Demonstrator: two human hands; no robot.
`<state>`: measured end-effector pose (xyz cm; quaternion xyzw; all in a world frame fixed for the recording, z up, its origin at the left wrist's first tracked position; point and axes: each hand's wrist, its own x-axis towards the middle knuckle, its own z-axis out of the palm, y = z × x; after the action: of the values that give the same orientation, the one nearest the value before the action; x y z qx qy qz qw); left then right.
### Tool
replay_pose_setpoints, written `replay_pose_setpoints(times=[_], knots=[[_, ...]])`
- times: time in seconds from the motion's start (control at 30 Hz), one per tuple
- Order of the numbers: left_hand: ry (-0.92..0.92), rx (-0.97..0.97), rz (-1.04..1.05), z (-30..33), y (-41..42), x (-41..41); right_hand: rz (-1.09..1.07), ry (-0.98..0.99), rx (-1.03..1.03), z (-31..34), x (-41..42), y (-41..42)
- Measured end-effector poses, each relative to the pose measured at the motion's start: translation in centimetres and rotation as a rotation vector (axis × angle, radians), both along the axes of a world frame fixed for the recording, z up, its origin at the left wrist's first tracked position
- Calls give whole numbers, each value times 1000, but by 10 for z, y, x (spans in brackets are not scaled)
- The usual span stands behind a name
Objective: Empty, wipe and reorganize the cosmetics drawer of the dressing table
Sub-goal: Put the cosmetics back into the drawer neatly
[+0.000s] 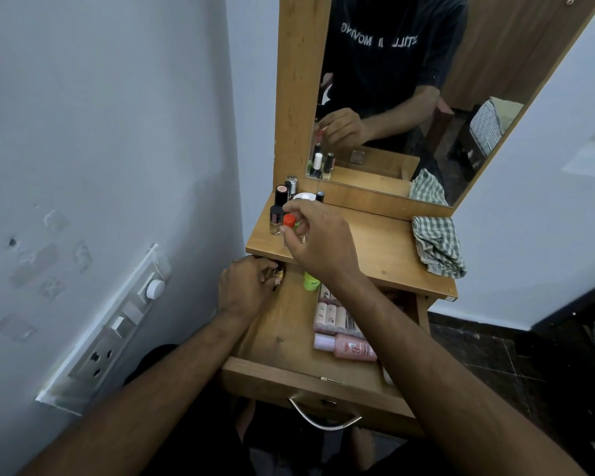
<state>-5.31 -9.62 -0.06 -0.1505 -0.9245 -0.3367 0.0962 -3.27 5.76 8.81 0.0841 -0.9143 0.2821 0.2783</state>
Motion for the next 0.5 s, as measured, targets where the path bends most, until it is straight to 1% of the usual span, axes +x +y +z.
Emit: replay_pose_setpoints(times=[0.1, 0.17, 0.27, 0.33, 0.43, 0.5], knots=[[7, 33, -7, -2, -3, 1, 48, 36, -124, -14, 24, -1], [-9, 92, 14, -5, -5, 0, 85, 25, -173, -31, 43, -2], [-113, 235, 120, -7, -10, -1, 96, -58, -160, -61, 61, 2], [-171, 281, 173, -8, -14, 0, 88, -138, -133, -76, 64, 6], [-156, 252, 171, -9, -17, 4, 91, -224, -98, -88, 61, 5], [-133, 219, 158, -8, -16, 5, 81, -233, -75, -90, 55, -1]])
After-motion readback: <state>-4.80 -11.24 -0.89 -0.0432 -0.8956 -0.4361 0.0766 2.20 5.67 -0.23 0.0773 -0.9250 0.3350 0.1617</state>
